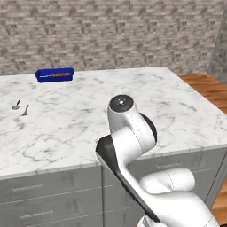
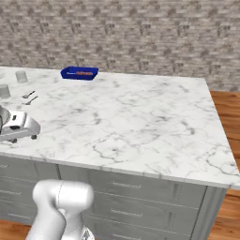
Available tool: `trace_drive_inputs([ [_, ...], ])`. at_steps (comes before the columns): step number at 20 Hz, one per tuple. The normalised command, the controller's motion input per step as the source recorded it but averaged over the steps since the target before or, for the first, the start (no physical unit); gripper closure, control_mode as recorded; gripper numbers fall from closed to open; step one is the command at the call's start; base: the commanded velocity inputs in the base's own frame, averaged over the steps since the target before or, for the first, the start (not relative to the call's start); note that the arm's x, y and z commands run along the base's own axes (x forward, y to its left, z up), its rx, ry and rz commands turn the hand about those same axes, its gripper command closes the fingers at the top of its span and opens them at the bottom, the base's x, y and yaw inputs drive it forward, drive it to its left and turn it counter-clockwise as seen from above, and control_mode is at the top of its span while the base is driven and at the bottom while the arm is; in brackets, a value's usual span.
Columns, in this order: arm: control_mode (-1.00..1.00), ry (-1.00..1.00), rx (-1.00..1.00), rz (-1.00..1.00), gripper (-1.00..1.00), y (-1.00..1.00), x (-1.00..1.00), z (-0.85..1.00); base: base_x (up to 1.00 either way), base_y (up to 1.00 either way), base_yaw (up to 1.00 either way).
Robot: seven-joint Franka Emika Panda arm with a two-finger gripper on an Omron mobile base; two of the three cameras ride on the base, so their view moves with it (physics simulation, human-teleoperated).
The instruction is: Take the tongs from the drawer on the left and place them on the dining counter next to the tray containing the kebab skewer.
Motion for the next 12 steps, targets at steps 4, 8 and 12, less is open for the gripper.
trace_drive_inputs([
  [4,-1.0,-0.14,-0.1,0.0,-1.0,1.0,-0.61,-0.58,0.0,0.0,0.0],
  [8,-1.0,-0.1,-0.09,0.0,-1.0,1.0,-0.4,-0.56,0.0,0.0,0.0],
  [12,-1.0,-0.04,0.02,0.0,-1.0,0.95,-0.17,-0.39,0.0,0.0,0.0],
])
